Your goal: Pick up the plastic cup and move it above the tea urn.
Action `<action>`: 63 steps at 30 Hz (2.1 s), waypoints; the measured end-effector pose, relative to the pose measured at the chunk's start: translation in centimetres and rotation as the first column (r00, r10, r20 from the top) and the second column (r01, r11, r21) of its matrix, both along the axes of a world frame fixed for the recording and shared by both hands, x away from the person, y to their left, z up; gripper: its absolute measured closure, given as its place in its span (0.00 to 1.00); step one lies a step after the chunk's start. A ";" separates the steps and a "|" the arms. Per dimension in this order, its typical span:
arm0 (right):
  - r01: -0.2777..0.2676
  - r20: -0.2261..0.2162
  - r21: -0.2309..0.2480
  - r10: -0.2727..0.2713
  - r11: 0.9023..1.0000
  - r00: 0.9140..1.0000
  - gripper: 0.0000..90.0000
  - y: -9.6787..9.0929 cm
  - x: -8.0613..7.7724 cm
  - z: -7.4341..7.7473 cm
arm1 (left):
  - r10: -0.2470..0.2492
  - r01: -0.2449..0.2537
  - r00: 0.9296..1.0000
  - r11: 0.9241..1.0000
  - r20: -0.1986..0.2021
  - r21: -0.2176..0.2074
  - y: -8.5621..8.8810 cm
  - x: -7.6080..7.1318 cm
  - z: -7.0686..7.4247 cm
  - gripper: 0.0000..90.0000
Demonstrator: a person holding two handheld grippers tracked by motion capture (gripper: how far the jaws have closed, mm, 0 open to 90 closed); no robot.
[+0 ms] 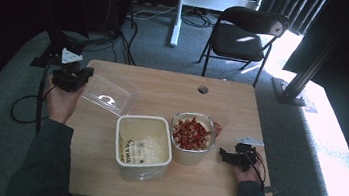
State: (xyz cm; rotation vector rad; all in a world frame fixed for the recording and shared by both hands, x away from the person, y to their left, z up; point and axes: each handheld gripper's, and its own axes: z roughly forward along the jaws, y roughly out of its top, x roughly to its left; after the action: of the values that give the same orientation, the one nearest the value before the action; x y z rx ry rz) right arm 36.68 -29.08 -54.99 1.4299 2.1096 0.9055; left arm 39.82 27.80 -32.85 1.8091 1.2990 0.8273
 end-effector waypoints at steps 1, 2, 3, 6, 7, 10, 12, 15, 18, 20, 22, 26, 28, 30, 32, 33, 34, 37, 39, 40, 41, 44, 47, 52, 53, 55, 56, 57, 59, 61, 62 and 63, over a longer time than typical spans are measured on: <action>0.000 0.000 0.000 0.000 1.000 1.000 0.13 0.0 0.0 0.0 | 0.002 -0.002 1.000 1.000 0.004 0.003 0.1 -0.1 0.2 0.98; 0.000 0.000 0.000 0.000 1.000 1.000 0.13 0.0 0.0 0.0 | 0.008 -0.008 1.000 1.000 0.010 0.012 0.2 -0.2 0.3 0.98; 0.000 0.000 0.000 0.000 1.000 1.000 0.13 0.0 0.0 0.0 | 0.013 -0.013 1.000 1.000 0.012 0.015 0.3 -0.3 0.4 0.98; 0.000 0.000 0.000 0.000 1.000 1.000 0.13 0.0 0.0 0.0 | 0.034 -0.034 0.999 0.999 0.013 0.034 0.6 0.0 0.5 0.98; 0.000 0.000 0.000 0.000 1.000 1.000 0.13 0.0 0.0 0.0 | 0.042 -0.042 0.999 0.998 0.009 0.037 0.8 0.2 0.3 0.98; 0.001 -0.001 0.001 -0.001 1.000 1.000 0.13 0.0 0.0 0.0 | 0.057 -0.057 0.998 0.998 -0.001 0.029 1.3 0.4 0.1 0.98; 0.000 -0.001 0.001 0.000 1.000 1.000 0.13 0.0 0.0 0.0 | 0.051 -0.051 0.999 0.999 0.006 0.006 1.5 0.2 0.3 0.98; 0.000 0.000 0.000 0.000 1.000 1.000 0.13 0.0 0.0 0.0 | 0.023 -0.023 1.000 1.000 0.014 -0.021 1.5 -0.5 0.8 0.98; 0.000 0.000 0.000 0.000 1.000 1.000 0.13 0.0 0.0 0.0 | -0.015 0.016 1.000 0.998 0.024 -0.061 1.1 -1.3 1.3 0.98; 0.000 0.000 0.000 0.000 1.000 1.000 0.13 0.0 0.0 0.0 | -0.046 0.048 0.999 0.995 0.027 -0.092 0.6 -1.8 1.6 0.98; 0.000 0.000 0.000 0.000 1.000 1.000 0.13 0.0 0.0 0.0 | -0.081 0.084 0.996 0.991 0.028 -0.105 0.0 -2.5 1.8 0.98; -0.001 0.001 -0.001 0.001 1.000 1.000 0.13 0.0 0.0 0.0 | -0.151 0.153 0.988 0.983 0.023 -0.101 -1.7 -3.6 2.0 0.97; -0.001 0.001 -0.001 0.001 1.000 1.000 0.13 0.0 0.0 0.0 | -0.178 0.179 0.984 0.979 0.019 -0.094 -2.5 -4.1 2.1 0.97; 0.000 -0.001 0.000 0.000 1.000 1.000 0.13 0.0 0.0 0.0 | -0.200 0.201 0.980 0.976 0.015 -0.082 -3.3 -4.4 2.1 0.97; 0.000 -0.001 -0.001 0.000 1.000 1.000 0.13 0.0 0.0 0.0 | -0.215 0.215 0.977 0.974 0.010 -0.069 -3.9 -4.6 2.0 0.97; 0.000 -0.001 0.000 0.000 1.000 1.000 0.13 0.0 0.0 0.0 | -0.219 0.219 0.976 0.973 0.008 -0.068 -4.1 -4.6 2.0 0.97; -0.001 0.001 -0.001 0.001 1.000 1.000 0.13 0.0 0.0 0.0 | -0.223 0.222 0.975 0.972 0.004 -0.070 -4.2 -4.6 1.8 0.97; 0.001 -0.002 0.001 -0.001 1.000 1.000 0.13 0.0 0.0 0.0 | -0.237 0.235 0.972 0.969 -0.011 -0.074 -4.5 -4.6 1.5 0.97; 0.001 -0.002 0.001 -0.001 1.000 1.000 0.13 0.0 0.0 0.0 | -0.250 0.248 0.968 0.966 -0.016 -0.072 -4.8 -4.7 1.3 0.97; 0.001 -0.002 0.001 -0.001 1.000 1.000 0.13 0.0 0.0 0.0 | -0.258 0.256 0.966 0.964 -0.021 -0.067 -5.0 -4.8 1.2 0.97; 0.001 -0.002 0.000 -0.001 1.000 1.000 0.13 0.0 0.0 0.0 | -0.268 0.266 0.963 0.961 -0.021 -0.071 -5.1 -4.9 1.1 0.96; 0.001 -0.002 0.000 -0.001 1.000 1.000 0.13 0.0 0.0 0.0 | -0.315 0.312 0.949 0.945 -0.018 -0.096 -5.5 -5.1 1.1 0.92; -0.001 0.000 -0.001 0.001 1.000 1.000 0.13 0.0 0.0 0.0 | -0.352 0.350 0.936 0.931 0.000 -0.106 -5.9 -5.4 1.2 0.78; 0.000 -0.001 0.000 0.000 1.000 1.000 0.13 0.0 0.0 0.0 | -0.374 0.374 0.927 0.920 0.025 -0.112 -6.1 -5.7 1.3 0.67; 0.000 -0.001 0.000 0.000 1.000 1.000 0.13 0.0 0.0 0.0 | -0.375 0.375 0.927 0.920 0.023 -0.111 -6.1 -5.7 1.3 0.66; 0.000 -0.001 0.000 0.000 1.000 1.000 0.13 0.0 0.0 0.0 | -0.365 0.365 0.931 0.925 0.020 -0.104 -6.1 -5.7 1.2 0.65; 0.000 -0.001 0.000 0.000 1.000 1.000 0.13 0.0 0.0 0.0 | -0.368 0.367 0.930 0.924 0.019 -0.109 -6.1 -5.7 1.1 0.64; 0.000 -0.001 0.000 0.000 1.000 1.000 0.13 0.0 0.0 0.0 | -0.372 0.371 0.928 0.922 0.019 -0.108 -6.1 -5.6 1.0 0.63; -0.001 0.000 -0.001 0.001 1.000 1.000 0.13 0.0 0.0 0.0 | -0.369 0.368 0.929 0.925 0.013 -0.094 -6.1 -5.6 0.8 0.62; 0.000 -0.002 0.000 0.000 1.000 1.000 0.13 0.0 0.0 0.0 | -0.367 0.367 0.930 0.926 0.009 -0.093 -6.1 -5.6 0.5 0.62; 0.001 -0.002 0.000 -0.001 1.000 1.000 0.13 0.0 0.0 0.0 | -0.361 0.360 0.933 0.929 0.012 -0.085 -6.2 -5.6 0.4 0.61; 0.001 -0.002 0.000 -0.001 1.000 1.000 0.13 0.0 0.0 0.0 | -0.360 0.360 0.933 0.929 0.013 -0.085 -6.1 -5.5 0.2 0.60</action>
State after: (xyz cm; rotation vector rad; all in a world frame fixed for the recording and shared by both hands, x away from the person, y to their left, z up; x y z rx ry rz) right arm 36.67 -29.08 -54.98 1.4321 2.1104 0.9048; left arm 34.28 21.68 -32.66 1.9015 0.9442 0.5575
